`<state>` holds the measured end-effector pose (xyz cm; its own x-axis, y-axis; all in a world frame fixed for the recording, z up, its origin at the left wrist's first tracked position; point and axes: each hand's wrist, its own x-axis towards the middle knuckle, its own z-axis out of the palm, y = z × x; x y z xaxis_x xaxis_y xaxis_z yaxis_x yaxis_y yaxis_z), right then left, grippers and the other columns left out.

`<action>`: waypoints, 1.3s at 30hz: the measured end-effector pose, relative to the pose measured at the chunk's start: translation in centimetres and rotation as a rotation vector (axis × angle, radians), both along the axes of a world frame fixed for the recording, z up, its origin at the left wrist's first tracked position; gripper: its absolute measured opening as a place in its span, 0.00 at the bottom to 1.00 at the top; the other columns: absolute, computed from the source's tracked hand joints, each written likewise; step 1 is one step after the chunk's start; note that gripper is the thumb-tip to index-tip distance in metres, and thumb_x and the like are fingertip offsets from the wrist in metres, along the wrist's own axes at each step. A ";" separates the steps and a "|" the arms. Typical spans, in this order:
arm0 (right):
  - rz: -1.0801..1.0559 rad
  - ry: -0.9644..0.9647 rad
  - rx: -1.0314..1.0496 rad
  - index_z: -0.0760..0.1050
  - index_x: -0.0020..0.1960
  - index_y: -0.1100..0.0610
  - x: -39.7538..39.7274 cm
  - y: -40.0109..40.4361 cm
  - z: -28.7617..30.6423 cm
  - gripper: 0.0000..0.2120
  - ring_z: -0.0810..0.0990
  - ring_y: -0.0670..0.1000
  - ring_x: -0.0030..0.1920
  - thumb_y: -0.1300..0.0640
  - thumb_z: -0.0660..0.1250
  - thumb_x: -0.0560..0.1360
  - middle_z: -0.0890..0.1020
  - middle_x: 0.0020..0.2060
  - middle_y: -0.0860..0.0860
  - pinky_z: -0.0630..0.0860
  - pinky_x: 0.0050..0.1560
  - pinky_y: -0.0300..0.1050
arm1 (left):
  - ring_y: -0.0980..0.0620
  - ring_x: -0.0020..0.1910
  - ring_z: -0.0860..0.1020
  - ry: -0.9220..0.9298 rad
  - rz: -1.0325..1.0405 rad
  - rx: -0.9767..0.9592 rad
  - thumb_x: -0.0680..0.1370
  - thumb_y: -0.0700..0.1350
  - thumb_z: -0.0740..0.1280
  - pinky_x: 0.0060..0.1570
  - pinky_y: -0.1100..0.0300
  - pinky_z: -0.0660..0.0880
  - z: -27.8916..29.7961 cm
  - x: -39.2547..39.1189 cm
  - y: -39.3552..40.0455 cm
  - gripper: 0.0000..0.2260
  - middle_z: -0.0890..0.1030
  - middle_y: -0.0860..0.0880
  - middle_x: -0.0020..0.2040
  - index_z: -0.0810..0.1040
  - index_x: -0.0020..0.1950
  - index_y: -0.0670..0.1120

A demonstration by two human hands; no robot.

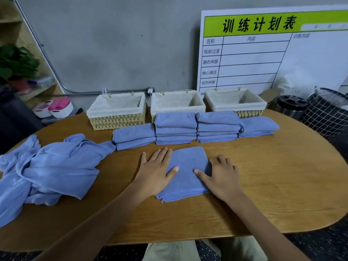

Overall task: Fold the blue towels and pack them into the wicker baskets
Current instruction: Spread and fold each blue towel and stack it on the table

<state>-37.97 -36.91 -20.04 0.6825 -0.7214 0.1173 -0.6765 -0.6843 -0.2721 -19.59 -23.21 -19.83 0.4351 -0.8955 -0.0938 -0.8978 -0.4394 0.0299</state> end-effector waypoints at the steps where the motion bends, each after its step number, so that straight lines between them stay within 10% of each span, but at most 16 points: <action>1: 0.009 -0.049 0.054 0.73 0.61 0.52 0.0 -0.2 0.2 0.26 0.72 0.53 0.60 0.32 0.61 0.76 0.75 0.56 0.49 0.69 0.57 0.51 | 0.51 0.80 0.52 -0.039 -0.013 -0.006 0.75 0.71 0.35 0.76 0.40 0.52 0.4 0.1 -0.1 0.41 0.51 0.52 0.82 0.46 0.83 0.50; 5: 0.180 -0.373 0.627 0.71 0.56 0.55 -0.1 -2.3 1.7 0.13 0.81 0.50 0.48 0.48 0.69 0.78 0.81 0.48 0.50 0.77 0.46 0.49 | 0.51 0.56 0.79 -0.039 -0.039 -0.164 0.76 0.74 0.42 0.54 0.53 0.75 2.7 1.7 -1.4 0.39 0.81 0.52 0.59 0.74 0.70 0.51; 10: 0.477 -0.393 0.767 0.76 0.55 0.59 1.2 -6.5 3.8 0.09 0.82 0.47 0.50 0.55 0.68 0.79 0.81 0.51 0.52 0.78 0.48 0.41 | 0.53 0.60 0.78 0.653 0.064 -0.317 0.79 0.63 0.63 0.51 0.61 0.74 4.8 2.9 -4.9 0.28 0.79 0.54 0.64 0.67 0.76 0.53; 18: 0.396 -0.443 0.768 0.80 0.58 0.55 5.5 -9.8 2.9 0.14 0.82 0.43 0.48 0.54 0.75 0.74 0.83 0.45 0.50 0.76 0.50 0.37 | 0.54 0.58 0.81 0.981 0.082 -0.513 0.77 0.50 0.73 0.55 0.56 0.81 2.4 5.3 -7.2 0.18 0.81 0.54 0.59 0.77 0.66 0.50; 31: 0.322 -0.764 0.797 0.72 0.69 0.51 5.8 -7.3 1.5 0.26 0.82 0.47 0.45 0.61 0.74 0.74 0.84 0.49 0.51 0.76 0.51 0.36 | 0.41 0.51 0.82 0.868 0.208 -0.940 0.76 0.57 0.72 0.50 0.34 0.78 0.9 5.5 -2.9 0.14 0.83 0.44 0.51 0.76 0.57 0.52; 39: 0.369 -0.856 0.639 0.78 0.64 0.47 3.4 -4.7 2.8 0.19 0.80 0.41 0.51 0.59 0.73 0.75 0.83 0.50 0.41 0.74 0.52 0.32 | 0.52 0.63 0.80 0.857 0.012 -0.889 0.72 0.54 0.77 0.61 0.43 0.77 2.5 4.6 1.8 0.24 0.81 0.55 0.63 0.73 0.66 0.62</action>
